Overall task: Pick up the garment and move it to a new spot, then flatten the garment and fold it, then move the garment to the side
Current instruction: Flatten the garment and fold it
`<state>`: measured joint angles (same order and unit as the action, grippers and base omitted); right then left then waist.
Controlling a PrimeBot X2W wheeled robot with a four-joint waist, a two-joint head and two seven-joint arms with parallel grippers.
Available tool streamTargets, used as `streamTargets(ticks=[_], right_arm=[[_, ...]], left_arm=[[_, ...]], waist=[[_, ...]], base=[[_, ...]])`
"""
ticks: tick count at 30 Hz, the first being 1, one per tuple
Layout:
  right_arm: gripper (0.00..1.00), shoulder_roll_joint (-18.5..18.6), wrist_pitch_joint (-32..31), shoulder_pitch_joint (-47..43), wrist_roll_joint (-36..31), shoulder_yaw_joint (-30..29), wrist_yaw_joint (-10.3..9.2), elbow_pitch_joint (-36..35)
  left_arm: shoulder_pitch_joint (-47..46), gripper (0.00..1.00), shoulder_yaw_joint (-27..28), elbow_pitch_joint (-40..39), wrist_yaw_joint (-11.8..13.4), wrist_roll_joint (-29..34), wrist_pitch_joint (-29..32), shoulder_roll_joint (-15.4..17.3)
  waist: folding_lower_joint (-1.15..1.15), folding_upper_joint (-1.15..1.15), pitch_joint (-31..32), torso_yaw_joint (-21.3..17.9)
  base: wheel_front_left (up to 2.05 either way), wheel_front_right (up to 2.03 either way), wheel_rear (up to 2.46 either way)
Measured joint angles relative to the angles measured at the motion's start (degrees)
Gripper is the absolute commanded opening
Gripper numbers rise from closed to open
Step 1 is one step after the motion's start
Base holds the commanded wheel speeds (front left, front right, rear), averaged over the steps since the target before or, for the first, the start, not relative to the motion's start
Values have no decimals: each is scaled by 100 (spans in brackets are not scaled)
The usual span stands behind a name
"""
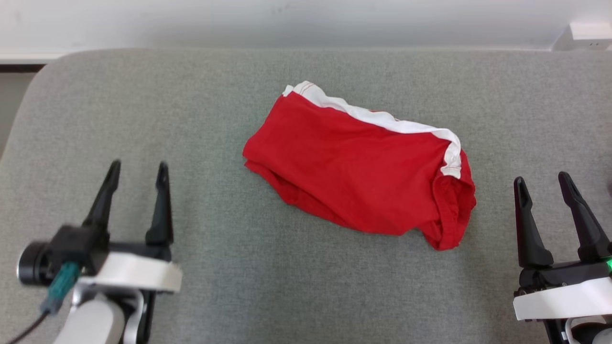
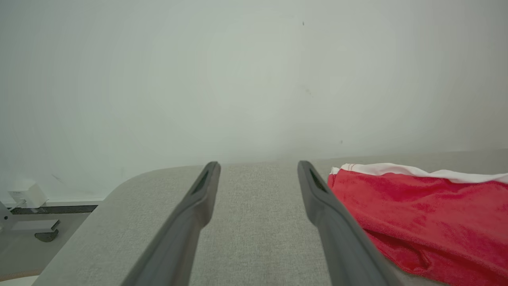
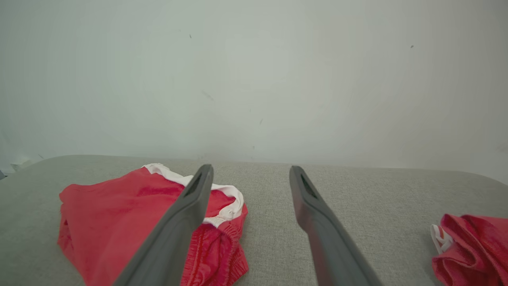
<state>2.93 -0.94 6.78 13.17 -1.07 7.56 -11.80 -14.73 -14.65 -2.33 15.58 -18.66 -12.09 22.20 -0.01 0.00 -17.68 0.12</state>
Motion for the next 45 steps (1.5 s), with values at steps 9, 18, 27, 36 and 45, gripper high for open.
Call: streamTargets(ticks=[9,18,27,36,45], right_arm=[[100,-3,-33,165,-4,69,0,-26],[100,-1,-1,289,78,180,0,92],[100,-2,8,310,136,162,0,229],[100,-2,4,311,152,125,0,258],[100,-2,-10,50,204,29,0,345]], left_arm=[[-1791,100,-714,855,-1006,-286,1133,-215],[-2772,100,-1227,2882,-1755,-572,2240,-503],[-3100,100,-1561,3474,-2081,-850,3130,-669],[-3100,0,-1916,3449,-2034,-704,3387,-654],[-2008,0,-1757,2515,-1478,-687,2753,-377]], waist=[[1,0,-344,-20],[1,0,-629,-265],[1,0,-621,-285],[1,0,-487,-275],[1,0,-67,-185]], base=[[0,0,0],[0,0,0],[0,0,0],[0,0,0],[0,0,0]])
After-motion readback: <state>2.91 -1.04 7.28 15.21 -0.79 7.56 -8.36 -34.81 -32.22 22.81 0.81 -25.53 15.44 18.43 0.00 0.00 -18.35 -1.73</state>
